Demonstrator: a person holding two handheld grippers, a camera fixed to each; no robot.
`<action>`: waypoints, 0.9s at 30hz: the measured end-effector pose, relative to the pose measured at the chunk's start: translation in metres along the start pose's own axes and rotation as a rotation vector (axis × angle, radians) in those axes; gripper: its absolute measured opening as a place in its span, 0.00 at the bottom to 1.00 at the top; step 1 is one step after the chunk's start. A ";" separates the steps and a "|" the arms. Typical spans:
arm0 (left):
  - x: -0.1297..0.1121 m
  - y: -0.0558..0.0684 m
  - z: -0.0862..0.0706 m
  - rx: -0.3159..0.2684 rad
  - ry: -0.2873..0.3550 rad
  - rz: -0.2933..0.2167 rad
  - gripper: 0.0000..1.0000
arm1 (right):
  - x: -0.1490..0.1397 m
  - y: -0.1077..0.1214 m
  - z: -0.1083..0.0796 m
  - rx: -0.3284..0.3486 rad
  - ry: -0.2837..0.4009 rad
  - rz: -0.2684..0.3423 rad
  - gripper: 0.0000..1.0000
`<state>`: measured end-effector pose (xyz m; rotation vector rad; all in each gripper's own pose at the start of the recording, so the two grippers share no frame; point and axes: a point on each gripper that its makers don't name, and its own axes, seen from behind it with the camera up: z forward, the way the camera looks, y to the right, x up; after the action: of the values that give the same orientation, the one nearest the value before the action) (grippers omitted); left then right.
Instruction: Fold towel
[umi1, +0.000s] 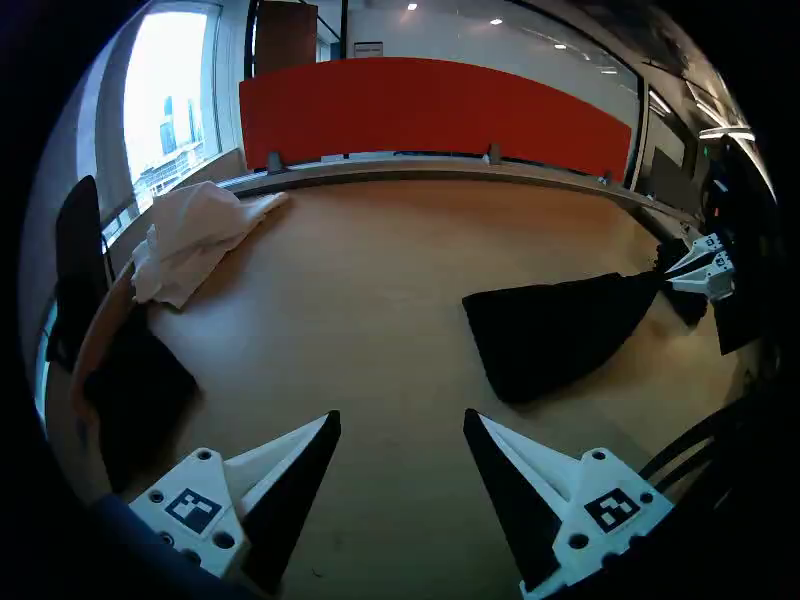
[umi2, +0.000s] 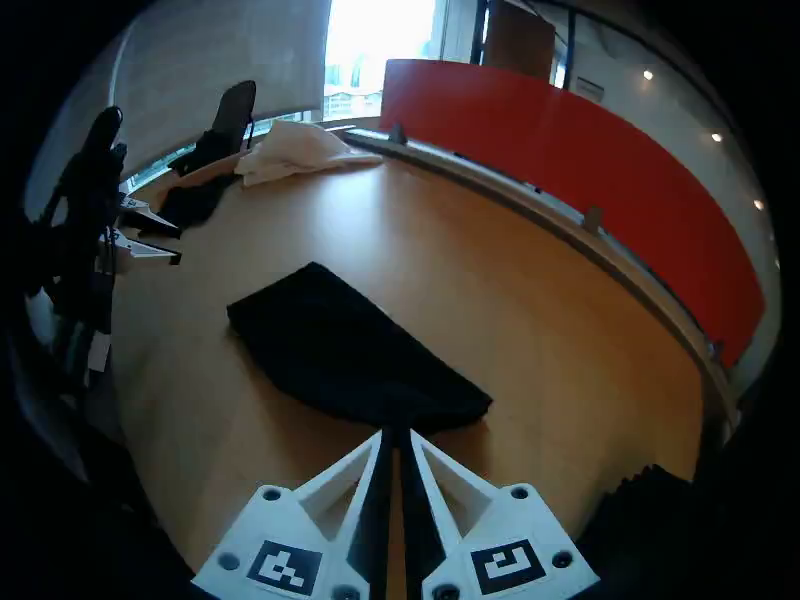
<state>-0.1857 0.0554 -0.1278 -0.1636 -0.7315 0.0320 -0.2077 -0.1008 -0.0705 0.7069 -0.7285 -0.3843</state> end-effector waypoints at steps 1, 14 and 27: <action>0.000 0.000 -0.001 0.000 0.000 0.000 0.91 | 0.002 0.001 -0.002 -0.002 0.004 -0.004 0.05; -0.002 0.001 -0.007 -0.004 -0.006 0.001 0.91 | 0.016 0.005 -0.015 -0.006 0.017 -0.036 0.05; -0.001 -0.001 -0.021 0.010 0.011 -0.027 0.91 | 0.044 -0.013 0.002 0.055 0.027 -0.108 0.05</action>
<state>-0.1719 0.0511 -0.1437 -0.1442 -0.7228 0.0093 -0.1797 -0.1344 -0.0582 0.8037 -0.6795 -0.4539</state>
